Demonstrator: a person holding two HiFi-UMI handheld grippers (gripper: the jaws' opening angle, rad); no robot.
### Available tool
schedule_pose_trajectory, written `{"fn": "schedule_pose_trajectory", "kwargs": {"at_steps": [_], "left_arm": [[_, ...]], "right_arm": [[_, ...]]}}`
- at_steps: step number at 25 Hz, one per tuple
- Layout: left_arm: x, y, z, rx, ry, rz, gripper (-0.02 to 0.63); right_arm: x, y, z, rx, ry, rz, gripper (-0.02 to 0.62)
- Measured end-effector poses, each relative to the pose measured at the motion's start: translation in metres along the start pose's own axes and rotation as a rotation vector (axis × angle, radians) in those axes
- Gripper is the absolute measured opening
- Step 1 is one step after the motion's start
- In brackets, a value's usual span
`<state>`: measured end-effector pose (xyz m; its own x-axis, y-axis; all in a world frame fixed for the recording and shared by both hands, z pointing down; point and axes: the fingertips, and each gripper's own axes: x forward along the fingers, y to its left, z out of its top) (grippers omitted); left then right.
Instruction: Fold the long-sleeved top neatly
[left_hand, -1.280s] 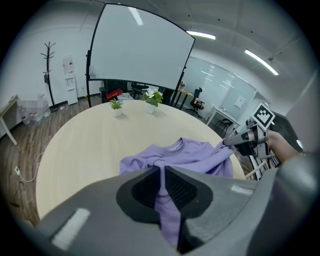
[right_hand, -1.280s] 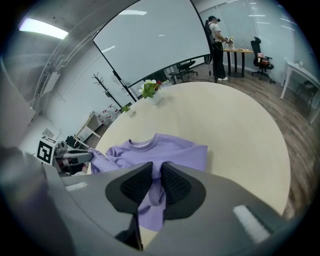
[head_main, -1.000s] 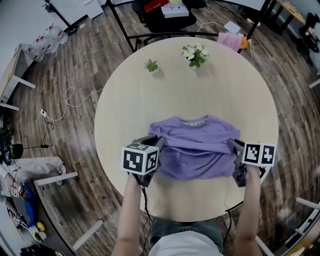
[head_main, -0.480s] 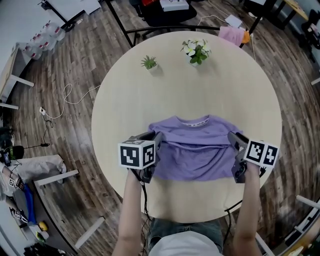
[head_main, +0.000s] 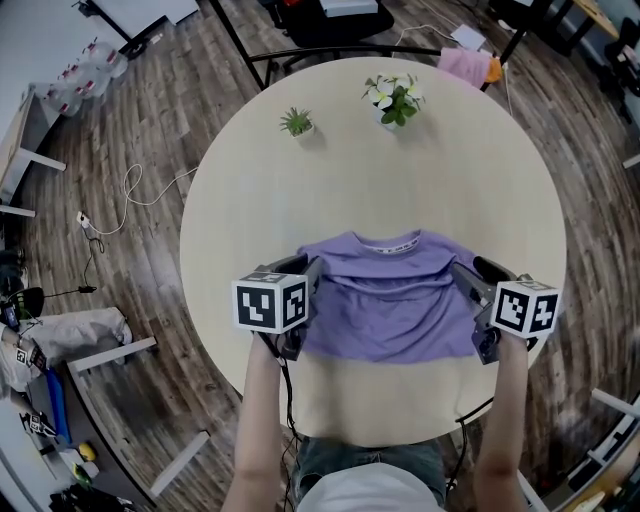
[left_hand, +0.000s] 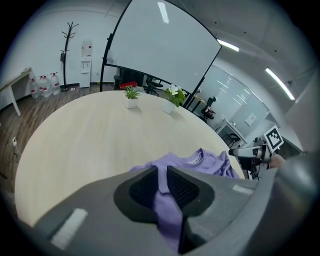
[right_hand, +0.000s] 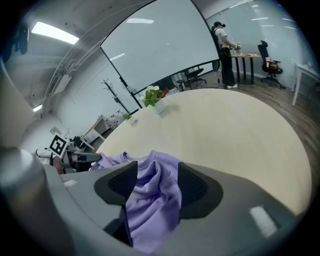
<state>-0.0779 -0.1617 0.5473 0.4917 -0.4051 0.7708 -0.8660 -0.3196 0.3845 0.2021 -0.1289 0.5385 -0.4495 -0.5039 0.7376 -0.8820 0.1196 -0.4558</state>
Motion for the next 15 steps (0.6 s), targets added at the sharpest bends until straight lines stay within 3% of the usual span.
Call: {"fn": "schedule_pose_trajectory", "kwargs": {"at_steps": [3,5,8,15], "left_arm": [[-0.001,0.001,0.0,-0.007,0.0,-0.009,0.071],[0.0,0.002,0.0,-0.01,0.002,-0.017,0.072],[0.001,0.006,-0.001,-0.011,0.012,-0.018,0.072],[0.006,0.01,0.007,-0.013,0.04,-0.004,0.072]], "right_arm": [[0.007,0.004,-0.009,-0.065,0.05,0.014,0.275],[0.013,0.001,-0.014,-0.09,0.078,0.003,0.236],[0.022,-0.002,-0.016,-0.088,0.086,-0.016,0.034],[0.012,-0.012,0.018,0.012,-0.019,-0.093,0.033]]}}
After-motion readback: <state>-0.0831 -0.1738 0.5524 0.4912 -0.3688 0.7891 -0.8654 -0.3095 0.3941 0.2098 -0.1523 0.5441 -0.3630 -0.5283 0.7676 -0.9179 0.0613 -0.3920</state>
